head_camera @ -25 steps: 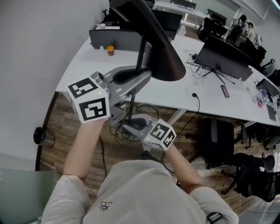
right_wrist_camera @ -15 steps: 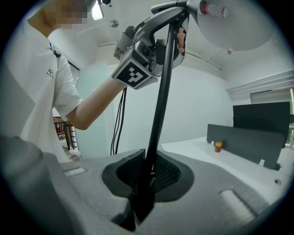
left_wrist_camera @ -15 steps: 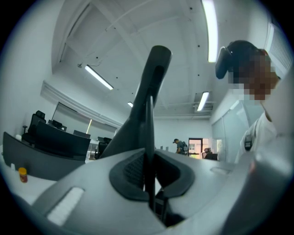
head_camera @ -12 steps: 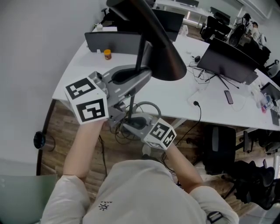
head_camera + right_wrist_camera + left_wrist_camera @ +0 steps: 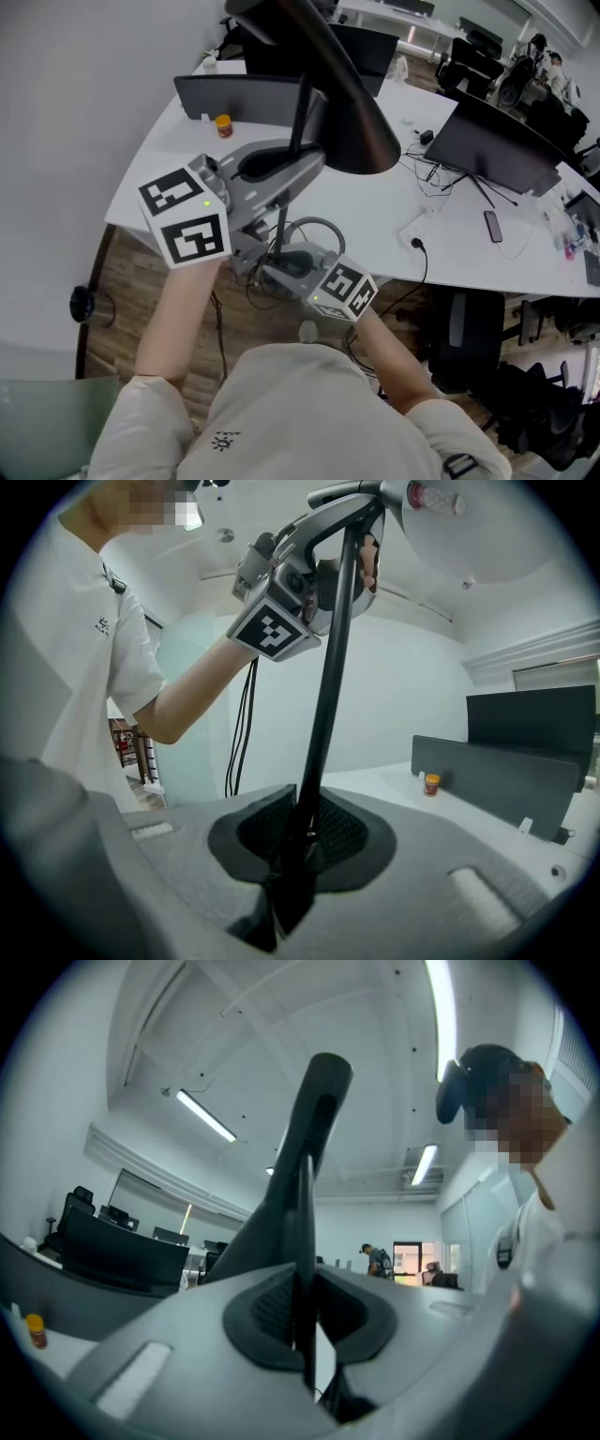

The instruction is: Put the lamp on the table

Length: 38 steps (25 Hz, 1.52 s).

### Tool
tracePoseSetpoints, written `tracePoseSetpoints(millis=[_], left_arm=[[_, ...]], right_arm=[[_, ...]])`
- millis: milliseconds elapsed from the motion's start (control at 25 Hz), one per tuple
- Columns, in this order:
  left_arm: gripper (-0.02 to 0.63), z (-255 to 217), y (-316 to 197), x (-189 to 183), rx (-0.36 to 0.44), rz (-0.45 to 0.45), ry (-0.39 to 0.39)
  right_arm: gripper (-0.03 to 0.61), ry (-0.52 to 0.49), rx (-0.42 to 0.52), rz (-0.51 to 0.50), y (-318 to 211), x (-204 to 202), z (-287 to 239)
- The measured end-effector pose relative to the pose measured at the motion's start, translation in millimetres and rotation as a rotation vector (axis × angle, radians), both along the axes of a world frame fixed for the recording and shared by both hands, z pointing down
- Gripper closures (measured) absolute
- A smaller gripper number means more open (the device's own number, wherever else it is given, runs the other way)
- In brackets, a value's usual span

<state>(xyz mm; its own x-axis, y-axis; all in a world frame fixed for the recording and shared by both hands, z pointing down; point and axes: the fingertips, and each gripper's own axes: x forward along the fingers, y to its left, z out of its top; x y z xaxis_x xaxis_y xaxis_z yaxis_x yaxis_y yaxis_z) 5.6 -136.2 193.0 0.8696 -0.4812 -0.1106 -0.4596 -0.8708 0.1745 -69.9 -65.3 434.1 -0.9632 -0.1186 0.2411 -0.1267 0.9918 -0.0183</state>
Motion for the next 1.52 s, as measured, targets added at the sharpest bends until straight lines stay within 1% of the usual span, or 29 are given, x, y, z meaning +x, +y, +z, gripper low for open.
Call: tracePoseSetpoints(millis=[320,560,880,1240,1520], left_arm=[[0.607,7,-4,-3,-0.011,-0.034,-0.007],[0.607,4,-1,-2,-0.007,-0.041,-0.009],[0.607,6,12,-4,-0.044,-0.065,-0.004],[0.607,7,7,-2,-0.037,-0.056,-0.008],[0.609,12,0,1,-0.024,-0.019,-0.027]], right_arm=[[0.522,0.001,-0.004,-0.022,1,0,7],[0.522,-0.003,0.001,-0.028,2,0,4],[0.522,0.006,-0.03,-0.048,23,2,4],[0.522,0.003,-0.022,-0.039,16,1,5],[0.522,-0.005,-0.003,0.007,1,-1,10]])
